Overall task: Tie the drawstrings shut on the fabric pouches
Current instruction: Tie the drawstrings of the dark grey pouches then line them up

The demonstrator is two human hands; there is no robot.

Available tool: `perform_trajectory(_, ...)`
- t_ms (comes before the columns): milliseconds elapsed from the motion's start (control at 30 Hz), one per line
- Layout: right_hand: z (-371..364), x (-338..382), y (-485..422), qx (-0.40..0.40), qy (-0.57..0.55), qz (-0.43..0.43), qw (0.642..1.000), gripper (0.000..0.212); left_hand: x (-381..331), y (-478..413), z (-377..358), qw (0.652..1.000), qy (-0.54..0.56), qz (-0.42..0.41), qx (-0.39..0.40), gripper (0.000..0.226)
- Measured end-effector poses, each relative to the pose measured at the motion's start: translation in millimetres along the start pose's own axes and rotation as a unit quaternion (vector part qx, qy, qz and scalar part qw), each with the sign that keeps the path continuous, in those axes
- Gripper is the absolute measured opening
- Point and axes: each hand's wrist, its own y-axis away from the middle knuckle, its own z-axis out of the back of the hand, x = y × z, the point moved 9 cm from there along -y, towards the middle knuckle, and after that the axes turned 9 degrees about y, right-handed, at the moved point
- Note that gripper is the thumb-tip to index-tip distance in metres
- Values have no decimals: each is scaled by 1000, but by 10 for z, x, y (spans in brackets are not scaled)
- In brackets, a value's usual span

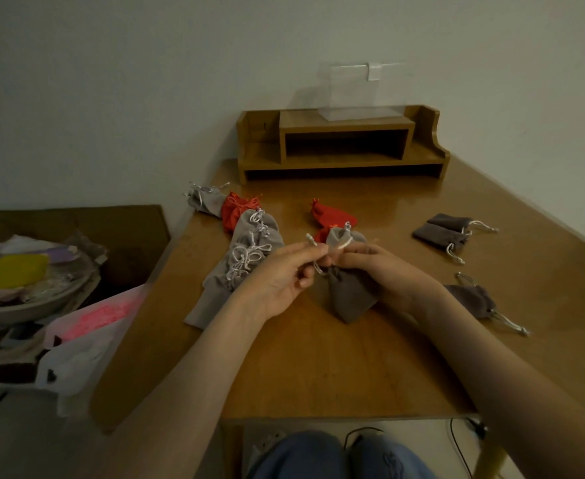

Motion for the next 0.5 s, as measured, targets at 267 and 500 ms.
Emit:
perform_trajectory(267,30,-67,-19,-27,23,-38,999,11,-395,251,-169,847,-448,-279,-60,7)
perform_trajectory(500,12,-56,-38,-20,5,-20,1000,13,-365,293,-275,691,-610,-373,-105,6)
